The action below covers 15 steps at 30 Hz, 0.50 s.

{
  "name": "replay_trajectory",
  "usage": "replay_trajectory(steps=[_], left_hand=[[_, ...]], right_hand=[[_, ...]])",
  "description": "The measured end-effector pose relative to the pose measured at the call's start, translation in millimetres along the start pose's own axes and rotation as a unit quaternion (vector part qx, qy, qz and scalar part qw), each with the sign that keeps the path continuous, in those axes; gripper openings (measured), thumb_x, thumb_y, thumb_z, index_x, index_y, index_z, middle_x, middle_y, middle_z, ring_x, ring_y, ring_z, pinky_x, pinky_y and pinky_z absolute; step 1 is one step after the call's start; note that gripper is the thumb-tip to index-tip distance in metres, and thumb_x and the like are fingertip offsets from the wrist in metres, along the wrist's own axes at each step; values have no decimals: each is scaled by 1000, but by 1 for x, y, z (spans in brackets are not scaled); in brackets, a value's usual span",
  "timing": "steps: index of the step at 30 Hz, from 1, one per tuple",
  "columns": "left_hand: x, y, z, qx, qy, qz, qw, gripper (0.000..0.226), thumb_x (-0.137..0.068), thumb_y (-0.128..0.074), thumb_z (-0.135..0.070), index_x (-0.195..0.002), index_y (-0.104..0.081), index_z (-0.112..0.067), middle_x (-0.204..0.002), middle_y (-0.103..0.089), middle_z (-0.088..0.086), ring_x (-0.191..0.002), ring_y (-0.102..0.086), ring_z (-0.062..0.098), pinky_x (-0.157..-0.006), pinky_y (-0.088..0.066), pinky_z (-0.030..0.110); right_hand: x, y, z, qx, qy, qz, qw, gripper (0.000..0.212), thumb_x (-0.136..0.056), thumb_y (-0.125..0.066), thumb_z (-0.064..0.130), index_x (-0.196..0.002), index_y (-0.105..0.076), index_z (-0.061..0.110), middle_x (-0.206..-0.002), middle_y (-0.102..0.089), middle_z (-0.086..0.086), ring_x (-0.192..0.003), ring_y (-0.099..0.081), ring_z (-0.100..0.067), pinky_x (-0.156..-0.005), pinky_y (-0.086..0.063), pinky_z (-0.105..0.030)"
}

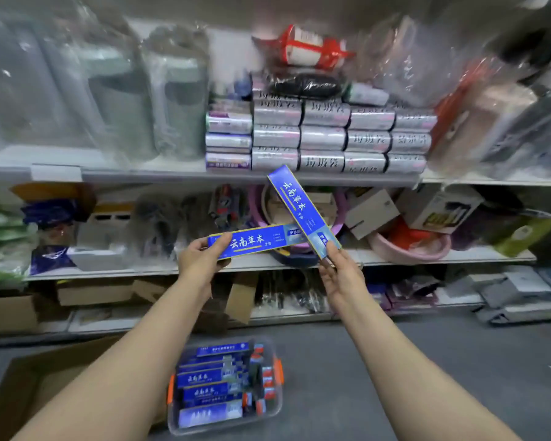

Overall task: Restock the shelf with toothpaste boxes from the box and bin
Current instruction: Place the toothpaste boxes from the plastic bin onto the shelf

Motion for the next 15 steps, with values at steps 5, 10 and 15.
replay_trajectory(steps=[5,10,15], left_hand=[[18,-62,-94,9,-69,51,996,21,-83,-80,-26,-94,-69,-11,-79,-70,5,-52,-62,11,-42,-48,20],[30,-120,-172,12,-121,95,988,39,-76,-84,-42,-94,-73,-9,-90,-75,6,-75,-67,21,-75,-57,34],[49,-194,-247,63,-177,138,972,20,-88,-74,-22,-99,-70,-6,-89,-71,10,-71,-65,17,-62,-59,24]], right_hand=[[22,-26,110,-51,97,14,994,5,-94,-67,16,-98,-63,17,-79,-67,-1,-56,-56,-5,-50,-47,-14],[36,-42,222,-92,175,19,980,11,-94,-66,12,-87,-63,19,-62,-67,7,-47,-54,-2,-47,-45,-13],[22,-51,336,-85,257,51,961,1,-94,-66,17,-94,-66,19,-66,-65,9,-50,-54,1,-47,-45,-13]])
Point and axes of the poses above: each hand's wrist, its own x-axis away from the middle knuckle, its own y-axis out of the back of the hand, z = x × y, the point moved 8 cm from there along -x, towards the middle knuckle
